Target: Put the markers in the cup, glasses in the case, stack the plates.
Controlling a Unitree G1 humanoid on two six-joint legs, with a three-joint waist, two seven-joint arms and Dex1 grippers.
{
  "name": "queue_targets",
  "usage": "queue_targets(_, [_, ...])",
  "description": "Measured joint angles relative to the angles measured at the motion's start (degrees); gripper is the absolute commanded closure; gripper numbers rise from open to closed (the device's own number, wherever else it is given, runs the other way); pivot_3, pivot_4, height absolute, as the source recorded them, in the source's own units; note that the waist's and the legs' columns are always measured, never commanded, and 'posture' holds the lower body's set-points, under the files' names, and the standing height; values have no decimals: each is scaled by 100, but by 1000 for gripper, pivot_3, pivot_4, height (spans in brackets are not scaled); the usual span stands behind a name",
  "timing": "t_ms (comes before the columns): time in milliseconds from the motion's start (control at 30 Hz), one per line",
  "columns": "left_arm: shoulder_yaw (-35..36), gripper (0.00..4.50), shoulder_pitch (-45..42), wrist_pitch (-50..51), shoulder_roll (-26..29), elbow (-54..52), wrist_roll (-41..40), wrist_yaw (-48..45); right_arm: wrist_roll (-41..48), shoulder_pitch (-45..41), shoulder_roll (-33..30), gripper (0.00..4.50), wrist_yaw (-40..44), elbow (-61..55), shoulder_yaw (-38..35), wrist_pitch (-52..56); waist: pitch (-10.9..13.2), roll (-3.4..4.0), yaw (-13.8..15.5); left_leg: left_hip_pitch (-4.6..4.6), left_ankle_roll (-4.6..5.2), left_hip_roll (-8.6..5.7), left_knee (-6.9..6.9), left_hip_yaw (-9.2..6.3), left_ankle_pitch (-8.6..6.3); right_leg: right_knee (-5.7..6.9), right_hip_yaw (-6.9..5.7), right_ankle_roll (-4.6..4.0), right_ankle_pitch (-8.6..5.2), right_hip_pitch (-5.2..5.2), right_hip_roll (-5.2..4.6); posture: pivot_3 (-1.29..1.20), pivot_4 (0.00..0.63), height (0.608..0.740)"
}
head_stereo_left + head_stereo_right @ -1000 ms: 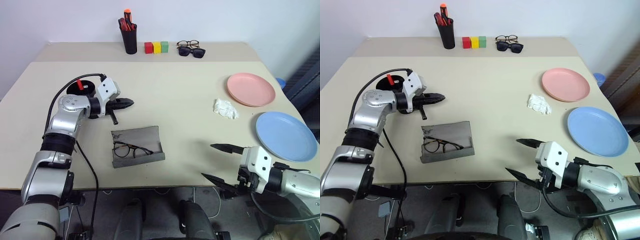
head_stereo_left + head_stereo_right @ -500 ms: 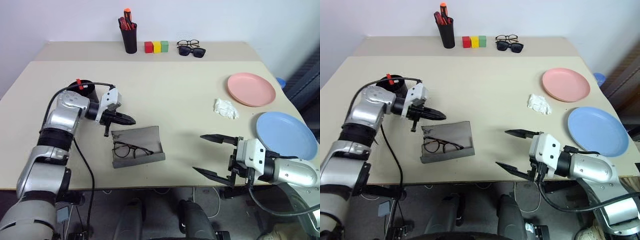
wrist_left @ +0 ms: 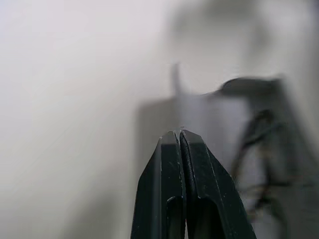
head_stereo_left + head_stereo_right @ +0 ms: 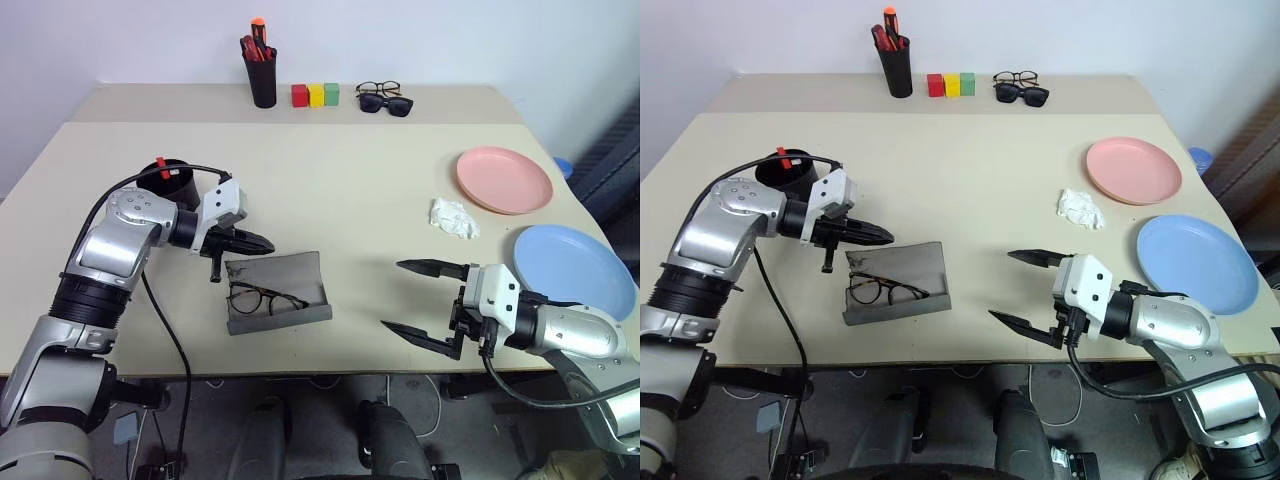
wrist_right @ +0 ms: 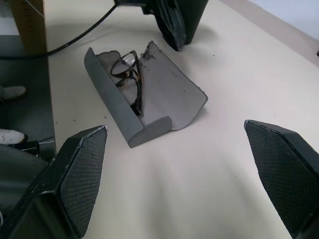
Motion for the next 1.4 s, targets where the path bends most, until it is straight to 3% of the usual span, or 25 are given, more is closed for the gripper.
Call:
queue_targets(300, [-226, 4466, 15, -130, -183, 0, 372, 76, -2, -20, 0, 0, -45, -2, 33, 2, 0, 0, 11, 0, 0, 0, 9, 0, 0, 11, 0, 0, -1, -1, 0, 0, 150, 740])
queue_targets(667, [-204, 4466, 491, 425, 389, -860, -140, -973, -6, 69, 0, 0, -163, -16, 34, 44, 0, 1, 3, 1, 1, 1, 10, 0, -1, 15, 0, -1, -2, -2, 0, 0, 150, 740])
queue_targets(933, [-333, 4466, 812, 901, 666, -1818, -270, -1193, -11, 85, -2, 0, -213, -6, 41, 133, -1, 1, 10, -1, 2, 1, 17, 0, -1, 18, 0, -1, -2, -2, -1, 0, 150, 740])
queue_targets(1167, [-351, 4466, 954, 959, 722, -2101, -247, -1024, -327, 291, 23, 0, -881, 154, 2, 548, -2, 3, 10, -1, 2, 1, 19, 0, -2, 18, 0, -1, -2, -2, -2, 0, 150, 740])
queue_targets(1400, [-460, 4466, 1095, 250, 763, -2154, 67, -799, -862, 333, 24, 0, -1402, 348, -10, 610, -33, 34, 10, 4, 5, 1, 19, 0, -4, 17, 0, -1, -3, 3, -2, 0, 150, 740])
